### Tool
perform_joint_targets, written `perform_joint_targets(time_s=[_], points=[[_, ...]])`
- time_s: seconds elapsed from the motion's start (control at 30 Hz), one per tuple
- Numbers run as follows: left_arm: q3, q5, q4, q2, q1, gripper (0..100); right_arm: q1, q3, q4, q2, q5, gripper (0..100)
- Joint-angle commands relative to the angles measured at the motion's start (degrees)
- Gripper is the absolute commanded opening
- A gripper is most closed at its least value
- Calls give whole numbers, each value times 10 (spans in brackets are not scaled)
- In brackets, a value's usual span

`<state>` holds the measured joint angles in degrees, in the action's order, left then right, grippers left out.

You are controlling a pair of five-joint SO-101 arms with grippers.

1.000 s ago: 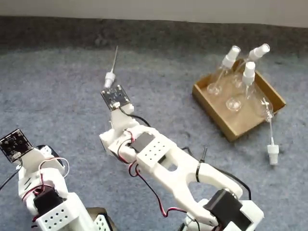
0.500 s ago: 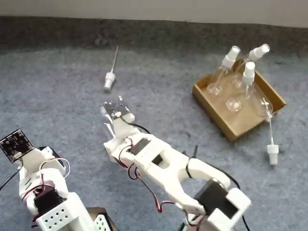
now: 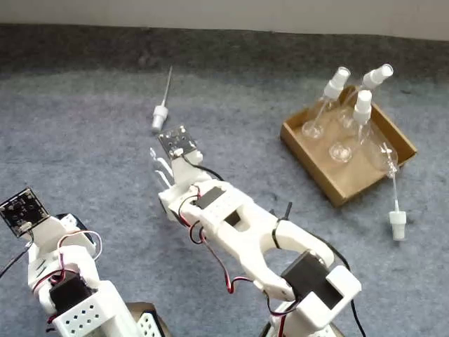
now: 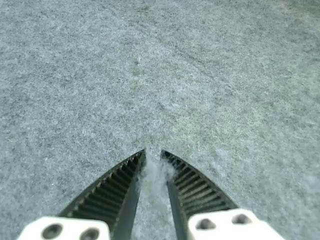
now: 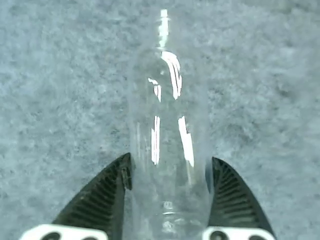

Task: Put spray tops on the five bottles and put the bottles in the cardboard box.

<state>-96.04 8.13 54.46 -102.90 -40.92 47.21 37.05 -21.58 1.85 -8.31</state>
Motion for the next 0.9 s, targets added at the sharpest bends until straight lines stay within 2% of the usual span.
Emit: perform_joint_targets(time_s=[0.0, 0.13, 0.3, 0.53, 0.73, 0.87], points=[[-11, -4, 3, 0, 10, 5, -15, -31, 9, -10, 32, 94], [-11, -4, 3, 0, 10, 5, -19, -7, 8, -60, 34, 94], [-11, -4, 3, 0, 10, 5, -44, 51, 6, -194, 34, 96], [-11, -4, 3, 0, 10, 5, -120, 22, -187, -338, 35, 98], [-11, -4, 11, 0, 10, 5, -167, -54, -329, -364, 37, 98], [-11, -4, 18, 0, 10, 5, -201, -67, -373, -368, 113, 98]])
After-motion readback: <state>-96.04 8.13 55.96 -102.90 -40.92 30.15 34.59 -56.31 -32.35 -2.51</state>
